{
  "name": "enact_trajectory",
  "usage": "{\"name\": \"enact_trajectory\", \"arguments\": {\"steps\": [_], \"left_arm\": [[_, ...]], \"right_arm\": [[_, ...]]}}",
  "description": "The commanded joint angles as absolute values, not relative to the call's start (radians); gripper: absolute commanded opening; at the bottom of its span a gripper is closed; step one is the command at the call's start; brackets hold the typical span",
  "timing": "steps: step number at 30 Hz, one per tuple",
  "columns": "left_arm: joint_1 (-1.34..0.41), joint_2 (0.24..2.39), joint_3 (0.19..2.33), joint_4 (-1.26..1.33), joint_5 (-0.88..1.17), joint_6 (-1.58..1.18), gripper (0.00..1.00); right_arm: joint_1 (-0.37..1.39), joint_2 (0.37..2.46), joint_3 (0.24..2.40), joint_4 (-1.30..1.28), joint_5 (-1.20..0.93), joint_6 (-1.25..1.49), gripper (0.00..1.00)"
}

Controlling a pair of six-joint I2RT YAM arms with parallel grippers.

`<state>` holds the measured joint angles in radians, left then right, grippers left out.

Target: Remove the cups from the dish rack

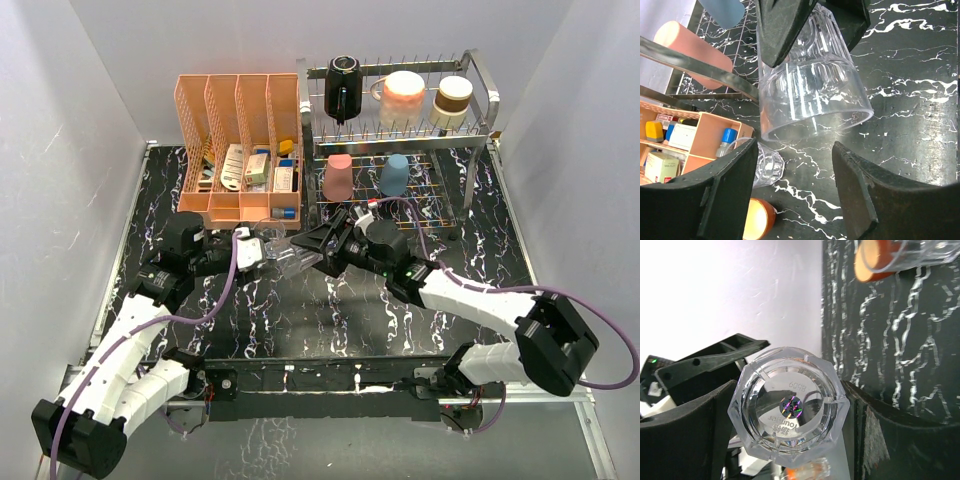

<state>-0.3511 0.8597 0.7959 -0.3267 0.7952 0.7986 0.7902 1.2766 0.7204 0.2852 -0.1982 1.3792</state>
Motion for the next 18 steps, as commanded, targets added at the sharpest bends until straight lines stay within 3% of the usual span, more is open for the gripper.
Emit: {"name": "enact_trajectory", "arguments": {"steps": [1, 6, 10, 12, 14, 18], "left_arm": [[-0.360, 0.858, 0.810, -0.286, 0.816, 0.771, 0.56], [-0.363, 0.864, 0.823, -0.246, 0.830, 0.691, 0.45], [-0.368, 0.881, 0.833, -0.246, 0.849, 0.644, 0.13], [-0.370, 0.895, 0.841, -0.270, 0.862, 0.640, 0.05], [-0.374, 0.909, 0.849, -0.285, 0.866, 0.628, 0.03], [-0.376, 0.932, 0.859, -0.321, 0.845, 0.591, 0.00]], "right_arm": [[0.795, 1.305, 0.746, 0.493, -0.290, 1.504, 0.39], [0.822, 1.340, 0.763, 0.504, -0.306, 1.542, 0.34], [0.844, 1.370, 0.757, 0.543, -0.312, 1.567, 0.35], [0.848, 1.381, 0.760, 0.559, -0.321, 1.569, 0.38], [0.848, 1.383, 0.761, 0.567, -0.317, 1.558, 0.46], [0.829, 1.331, 0.772, 0.431, -0.238, 1.455, 0.74]]}}
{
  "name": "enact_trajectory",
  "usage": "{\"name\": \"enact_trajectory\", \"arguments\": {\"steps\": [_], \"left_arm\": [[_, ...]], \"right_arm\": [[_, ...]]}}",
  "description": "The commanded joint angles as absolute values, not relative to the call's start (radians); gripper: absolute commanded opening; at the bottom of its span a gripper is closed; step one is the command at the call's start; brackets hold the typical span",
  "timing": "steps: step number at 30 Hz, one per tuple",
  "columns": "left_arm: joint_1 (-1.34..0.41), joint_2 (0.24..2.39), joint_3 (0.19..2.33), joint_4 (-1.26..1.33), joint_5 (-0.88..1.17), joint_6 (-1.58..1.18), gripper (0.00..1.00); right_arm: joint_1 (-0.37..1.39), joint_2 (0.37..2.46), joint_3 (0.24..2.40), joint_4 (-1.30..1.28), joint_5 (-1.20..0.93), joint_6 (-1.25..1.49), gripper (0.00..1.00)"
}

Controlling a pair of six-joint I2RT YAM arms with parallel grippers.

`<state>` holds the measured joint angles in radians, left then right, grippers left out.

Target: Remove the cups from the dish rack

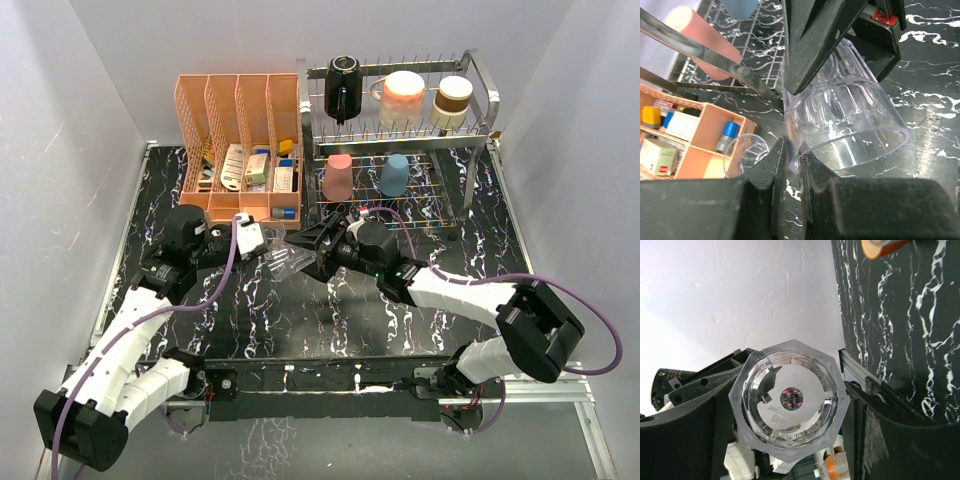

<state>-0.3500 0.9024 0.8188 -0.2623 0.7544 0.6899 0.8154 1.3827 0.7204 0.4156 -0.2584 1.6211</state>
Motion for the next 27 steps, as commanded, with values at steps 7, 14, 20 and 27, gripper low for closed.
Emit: {"name": "enact_trajectory", "arguments": {"steps": [7, 14, 20, 27], "left_arm": [[-0.388, 1.099, 0.991, -0.586, 0.685, 0.654, 0.00], [-0.449, 1.201, 1.031, -0.662, 0.493, 0.644, 0.00], [-0.509, 1.360, 1.110, -0.758, 0.357, 0.646, 0.00], [-0.536, 1.482, 1.144, -0.697, 0.251, 0.604, 0.00]], "right_arm": [[0.621, 1.149, 0.747, 0.040, -0.132, 1.202, 0.98], [0.352, 1.104, 0.816, -0.208, -0.094, 0.881, 0.98], [0.269, 1.211, 0.950, -0.286, -0.009, 0.705, 0.98], [0.255, 1.353, 1.034, -0.228, 0.174, 0.509, 0.98]]}}
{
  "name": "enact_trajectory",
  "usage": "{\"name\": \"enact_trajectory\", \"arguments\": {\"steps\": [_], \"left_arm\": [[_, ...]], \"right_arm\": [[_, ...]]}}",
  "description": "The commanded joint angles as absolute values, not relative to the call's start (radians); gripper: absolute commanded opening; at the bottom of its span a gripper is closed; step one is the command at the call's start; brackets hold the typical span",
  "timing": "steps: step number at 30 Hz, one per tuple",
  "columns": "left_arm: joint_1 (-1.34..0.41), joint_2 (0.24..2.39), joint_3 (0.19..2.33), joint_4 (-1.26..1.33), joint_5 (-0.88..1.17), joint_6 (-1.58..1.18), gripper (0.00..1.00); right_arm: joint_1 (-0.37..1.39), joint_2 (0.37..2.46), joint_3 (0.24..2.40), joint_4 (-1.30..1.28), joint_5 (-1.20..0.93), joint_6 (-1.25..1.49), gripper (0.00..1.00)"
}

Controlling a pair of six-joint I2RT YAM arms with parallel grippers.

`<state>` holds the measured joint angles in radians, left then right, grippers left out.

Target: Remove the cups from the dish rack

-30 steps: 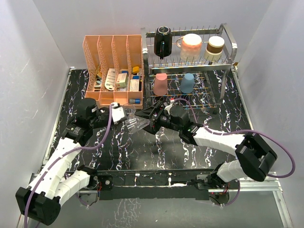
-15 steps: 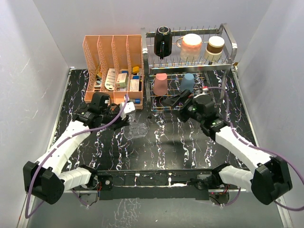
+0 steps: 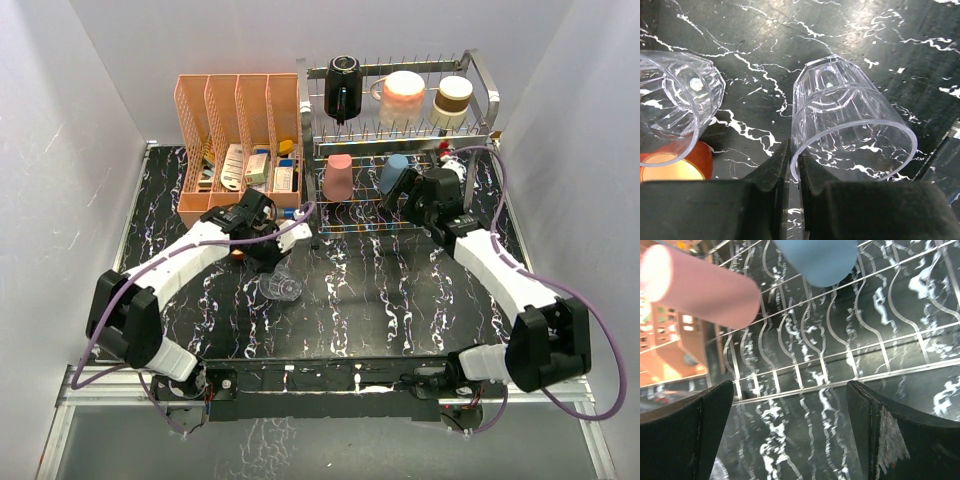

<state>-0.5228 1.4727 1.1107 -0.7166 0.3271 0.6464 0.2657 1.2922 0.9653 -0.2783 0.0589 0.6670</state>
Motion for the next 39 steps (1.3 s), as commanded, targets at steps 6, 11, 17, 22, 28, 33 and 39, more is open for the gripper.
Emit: {"name": "enact_trajectory", "arguments": {"steps": [6, 11, 17, 22, 28, 33, 39], "left_arm": [[-0.543, 1.517, 1.127, -0.624, 0.227, 0.566, 0.00], [-0.544, 1.559, 1.165, -0.660, 0.278, 0.568, 0.00], [-0.545, 1.600, 1.251, -0.697, 0.278, 0.533, 0.15], [-0.544, 1.552, 1.266, -0.701, 0.307, 0.514, 0.42], [-0.545, 1.465, 1.264, -0.710, 0.335, 0.496, 0.69], [-0.544, 1.381, 1.295, -0.744, 0.412, 0.511, 0.86], [-0.544, 1.334, 1.308, -0.797, 0.418, 0.554, 0.91]], "right_arm": [[0.253, 1.460, 1.049, -0.092, 0.263, 0.379, 0.98], [0.252, 1.546, 1.044, 0.067, 0.260, 0.261, 0.98], [0.255, 1.622, 1.031, 0.200, 0.271, 0.188, 0.98], [0.254, 1.668, 0.998, 0.321, 0.265, 0.143, 0.98], [0.255, 1.729, 1.006, 0.423, 0.272, 0.108, 0.98], [0.255, 1.812, 1.034, 0.462, 0.331, 0.096, 0.98], [0.256, 1.887, 1.094, 0.499, 0.331, 0.065, 0.98]]}}
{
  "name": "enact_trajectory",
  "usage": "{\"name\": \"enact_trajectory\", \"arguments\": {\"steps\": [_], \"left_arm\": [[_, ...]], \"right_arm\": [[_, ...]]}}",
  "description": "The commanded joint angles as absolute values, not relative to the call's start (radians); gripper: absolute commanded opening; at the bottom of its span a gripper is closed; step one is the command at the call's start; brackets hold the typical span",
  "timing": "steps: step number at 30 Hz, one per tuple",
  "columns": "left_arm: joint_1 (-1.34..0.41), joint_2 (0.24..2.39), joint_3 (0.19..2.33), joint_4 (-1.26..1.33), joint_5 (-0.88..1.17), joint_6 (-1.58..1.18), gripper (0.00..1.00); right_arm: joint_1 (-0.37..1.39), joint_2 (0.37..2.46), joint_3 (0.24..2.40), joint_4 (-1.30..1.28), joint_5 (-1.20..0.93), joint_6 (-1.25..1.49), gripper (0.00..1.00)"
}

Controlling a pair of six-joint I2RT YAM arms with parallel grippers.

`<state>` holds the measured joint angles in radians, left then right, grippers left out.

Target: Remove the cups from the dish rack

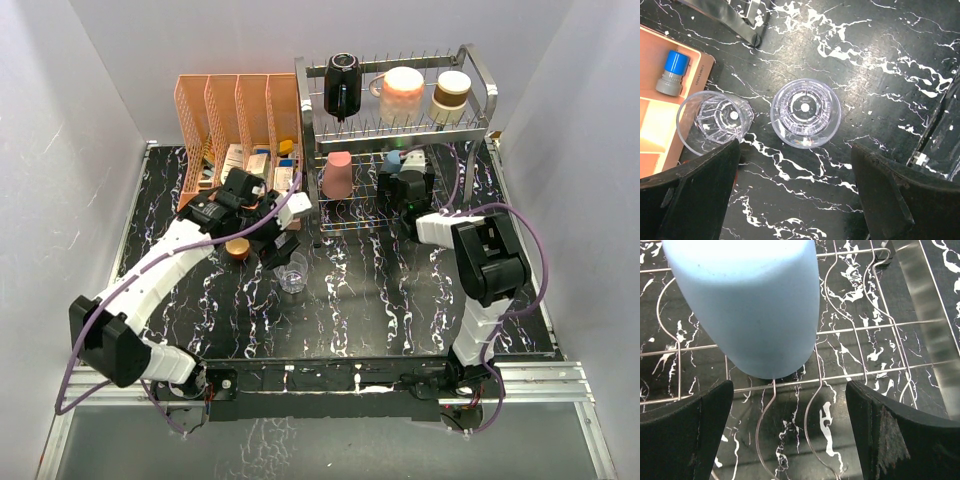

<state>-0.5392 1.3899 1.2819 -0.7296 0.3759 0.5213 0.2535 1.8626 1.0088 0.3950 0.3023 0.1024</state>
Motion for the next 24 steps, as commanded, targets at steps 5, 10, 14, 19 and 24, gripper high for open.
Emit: {"name": "enact_trajectory", "arguments": {"steps": [5, 10, 14, 19, 24], "left_arm": [[-0.544, 1.282, 1.275, -0.816, 0.439, 0.547, 0.97], [-0.544, 1.244, 1.256, -0.845, 0.445, 0.533, 0.97], [-0.543, 1.213, 1.241, -0.848, 0.443, 0.546, 0.97], [-0.543, 1.190, 1.234, -0.847, 0.435, 0.547, 0.97], [-0.543, 1.171, 1.231, -0.816, 0.465, 0.499, 0.97]], "right_arm": [[0.257, 1.927, 1.133, 0.518, 0.333, 0.063, 0.96], [0.256, 1.961, 1.164, 0.524, 0.339, 0.046, 0.92], [0.259, 1.972, 1.174, 0.512, 0.346, 0.038, 0.78], [0.276, 1.930, 1.110, 0.548, 0.356, 0.036, 0.59], [0.300, 1.844, 1.018, 0.591, 0.374, 0.041, 0.47]]}}
